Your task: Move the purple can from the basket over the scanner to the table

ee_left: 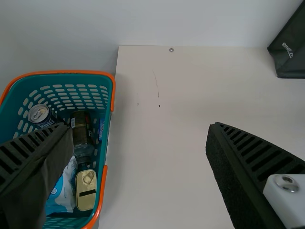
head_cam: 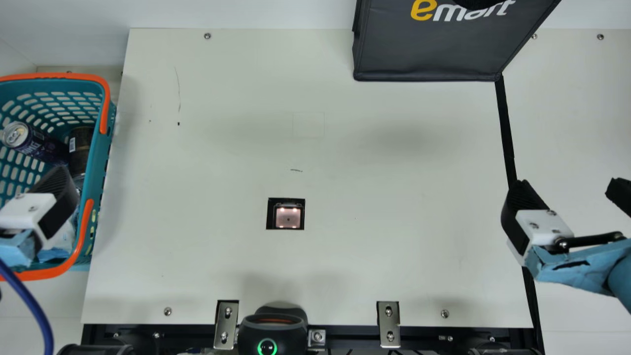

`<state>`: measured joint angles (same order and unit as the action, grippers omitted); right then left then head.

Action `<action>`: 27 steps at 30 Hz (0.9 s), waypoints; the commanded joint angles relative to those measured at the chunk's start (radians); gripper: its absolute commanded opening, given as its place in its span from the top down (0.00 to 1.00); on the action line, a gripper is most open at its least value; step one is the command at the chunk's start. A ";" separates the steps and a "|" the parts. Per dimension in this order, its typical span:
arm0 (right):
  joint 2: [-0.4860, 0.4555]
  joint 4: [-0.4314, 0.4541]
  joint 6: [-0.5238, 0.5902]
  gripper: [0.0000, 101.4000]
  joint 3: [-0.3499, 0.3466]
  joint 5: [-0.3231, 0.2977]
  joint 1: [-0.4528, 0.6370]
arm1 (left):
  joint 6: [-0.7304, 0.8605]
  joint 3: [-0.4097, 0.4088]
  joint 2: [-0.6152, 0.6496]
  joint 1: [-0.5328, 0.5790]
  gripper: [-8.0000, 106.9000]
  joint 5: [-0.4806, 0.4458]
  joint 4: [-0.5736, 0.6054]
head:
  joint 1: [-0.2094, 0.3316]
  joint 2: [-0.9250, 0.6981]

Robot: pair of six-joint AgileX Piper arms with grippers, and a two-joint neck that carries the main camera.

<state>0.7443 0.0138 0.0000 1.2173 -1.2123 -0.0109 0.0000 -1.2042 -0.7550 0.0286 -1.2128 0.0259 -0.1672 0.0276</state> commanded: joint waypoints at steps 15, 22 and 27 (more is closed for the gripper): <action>0.000 0.000 0.000 0.06 0.000 0.000 0.000 | 0.000 0.000 0.000 0.000 0.15 0.000 0.000 | 0.029 0.000; 0.000 0.000 0.000 0.06 0.000 0.000 0.000 | 0.000 0.000 0.000 0.000 0.15 0.000 0.000 | 0.029 0.000; 0.000 0.000 0.000 0.06 0.000 0.000 0.000 | 0.000 0.000 0.000 0.000 0.15 0.000 0.000 | 0.029 0.000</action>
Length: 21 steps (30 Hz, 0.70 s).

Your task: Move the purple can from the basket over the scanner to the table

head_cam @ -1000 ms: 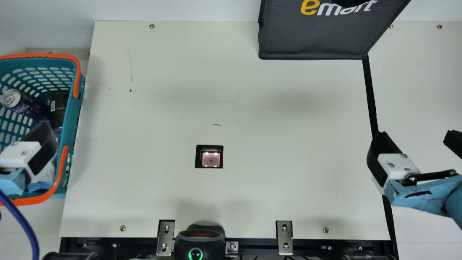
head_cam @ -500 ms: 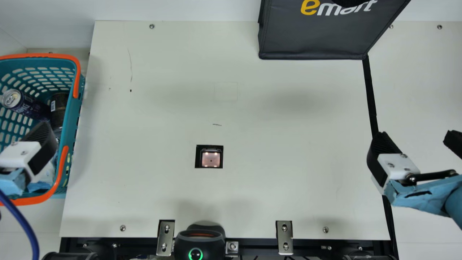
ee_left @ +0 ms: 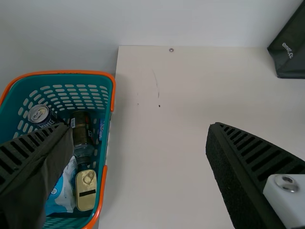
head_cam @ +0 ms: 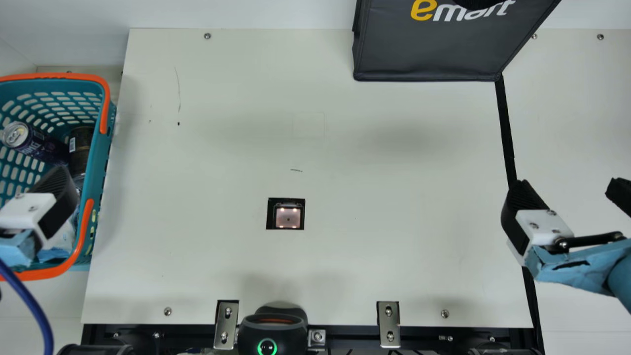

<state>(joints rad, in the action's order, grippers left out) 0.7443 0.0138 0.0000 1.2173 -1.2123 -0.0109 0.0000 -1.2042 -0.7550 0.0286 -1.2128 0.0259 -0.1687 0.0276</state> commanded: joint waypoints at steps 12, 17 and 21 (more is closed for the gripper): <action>0.000 0.000 0.000 0.06 0.000 -0.001 0.000 | 0.000 0.000 0.000 0.000 0.15 0.000 0.000 | 0.030 0.000; 0.000 0.000 0.000 0.06 0.000 -0.001 0.000 | 0.000 0.000 0.000 0.000 0.15 0.000 0.000 | 0.030 -0.093; 0.000 0.000 0.000 0.06 0.000 -0.001 0.000 | 0.000 0.000 0.000 0.000 0.15 0.000 0.000 | 0.030 -0.187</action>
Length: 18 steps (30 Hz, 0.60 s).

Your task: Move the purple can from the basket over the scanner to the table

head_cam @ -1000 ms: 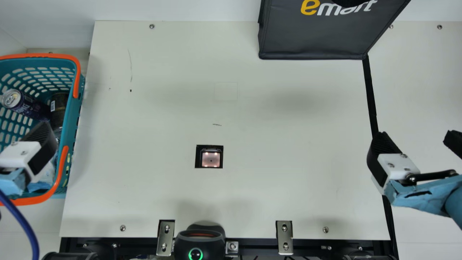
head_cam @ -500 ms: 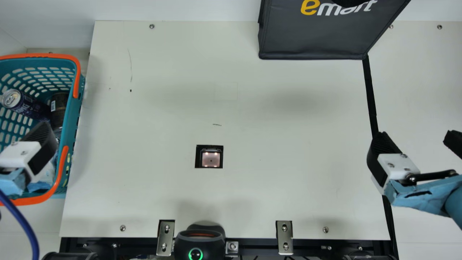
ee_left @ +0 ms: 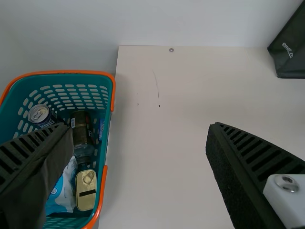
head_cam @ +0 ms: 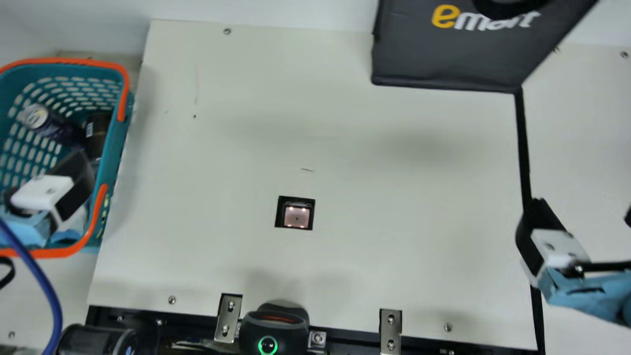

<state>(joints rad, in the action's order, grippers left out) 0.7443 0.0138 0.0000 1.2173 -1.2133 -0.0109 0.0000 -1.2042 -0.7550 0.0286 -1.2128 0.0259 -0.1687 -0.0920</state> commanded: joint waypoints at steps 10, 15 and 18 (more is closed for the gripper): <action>0.000 0.000 0.000 0.06 0.000 0.000 0.000 | 0.000 0.000 0.000 0.000 0.15 0.000 0.000 | 0.030 -0.229; 0.000 0.000 0.000 0.06 0.000 0.000 0.000 | 0.000 0.000 0.000 0.000 0.15 0.000 0.000 | 0.030 -0.229; 0.000 0.000 0.000 0.06 0.000 0.000 0.000 | 0.000 0.000 0.000 0.000 0.15 0.000 0.000 | 0.030 -0.229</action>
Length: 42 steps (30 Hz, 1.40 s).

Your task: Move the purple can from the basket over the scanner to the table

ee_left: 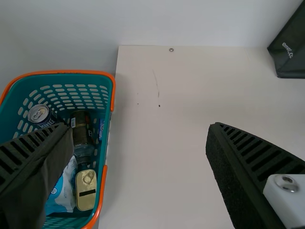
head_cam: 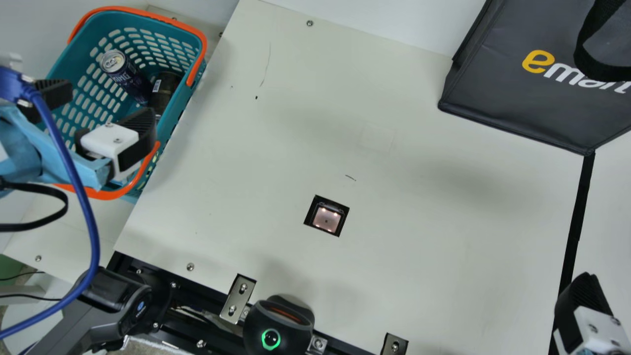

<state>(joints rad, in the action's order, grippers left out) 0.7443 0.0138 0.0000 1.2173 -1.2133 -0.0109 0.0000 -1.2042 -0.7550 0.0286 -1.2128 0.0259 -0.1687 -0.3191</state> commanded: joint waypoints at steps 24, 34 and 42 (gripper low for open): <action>0.000 0.000 0.000 0.06 0.000 0.001 0.000 | -0.049 -0.005 -0.017 -0.056 0.15 0.003 -0.014 | 0.030 -0.002; 0.000 0.000 0.000 0.06 0.000 0.001 0.000 | -0.131 -0.009 -0.062 -0.275 0.15 0.031 -0.036 | 0.030 -0.002; 0.000 0.000 0.000 0.06 0.000 0.001 0.000 | -0.063 -0.004 -0.115 -0.512 0.15 0.069 0.030 | 0.030 -0.002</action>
<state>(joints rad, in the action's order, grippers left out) 0.7443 0.0138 0.0000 1.2173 -1.2124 -0.0109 -0.0833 -1.2088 -0.8633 -0.4042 -1.1465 0.0381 -0.1687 -0.3175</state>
